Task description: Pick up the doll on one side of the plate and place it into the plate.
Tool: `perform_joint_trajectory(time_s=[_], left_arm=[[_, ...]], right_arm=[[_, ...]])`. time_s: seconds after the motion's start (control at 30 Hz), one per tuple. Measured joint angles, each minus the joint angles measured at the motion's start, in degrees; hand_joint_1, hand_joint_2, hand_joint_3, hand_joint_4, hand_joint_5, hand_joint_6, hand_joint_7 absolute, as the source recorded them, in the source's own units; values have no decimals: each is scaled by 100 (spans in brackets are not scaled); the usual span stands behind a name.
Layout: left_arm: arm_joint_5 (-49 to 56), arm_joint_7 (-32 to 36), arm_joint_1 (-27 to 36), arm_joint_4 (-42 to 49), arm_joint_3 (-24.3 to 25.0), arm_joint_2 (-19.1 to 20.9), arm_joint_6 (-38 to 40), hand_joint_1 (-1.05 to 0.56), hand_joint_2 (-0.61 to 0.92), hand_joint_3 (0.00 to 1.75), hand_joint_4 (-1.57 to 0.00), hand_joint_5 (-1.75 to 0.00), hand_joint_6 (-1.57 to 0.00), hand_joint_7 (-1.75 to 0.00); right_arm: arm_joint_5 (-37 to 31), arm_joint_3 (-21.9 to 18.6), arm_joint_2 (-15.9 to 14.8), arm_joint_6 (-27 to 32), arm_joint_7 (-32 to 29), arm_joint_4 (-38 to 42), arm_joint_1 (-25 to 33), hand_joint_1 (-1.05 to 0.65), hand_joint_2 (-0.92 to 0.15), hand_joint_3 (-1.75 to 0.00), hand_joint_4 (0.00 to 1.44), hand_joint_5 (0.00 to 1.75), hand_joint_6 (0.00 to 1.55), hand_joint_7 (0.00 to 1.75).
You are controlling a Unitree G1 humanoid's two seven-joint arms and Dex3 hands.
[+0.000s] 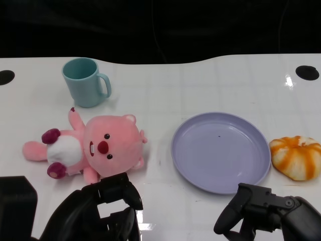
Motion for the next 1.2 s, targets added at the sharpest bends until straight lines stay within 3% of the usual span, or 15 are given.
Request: perform_joint_trajectory(time_s=[1.0,1.1,1.2], left_arm=[[35,-39,-1,66,24,22,-16,-22,37,136,-85,-175,-74,-164],[71,-38,-1,68,54,19,-107,-22,37,135,-83,-173,-76,-156],[69,-39,-13,118,129,-4,-190,-23,42,124,-75,-159,-76,-123]], right_arm=[[-26,36,-1,-1,0,5,-2,-26,-92,-34,66,156,59,126],[-37,71,-1,-1,0,37,-6,-26,-92,-34,67,156,60,127],[-38,106,1,-1,-2,73,-20,-25,-92,-34,67,156,60,127]])
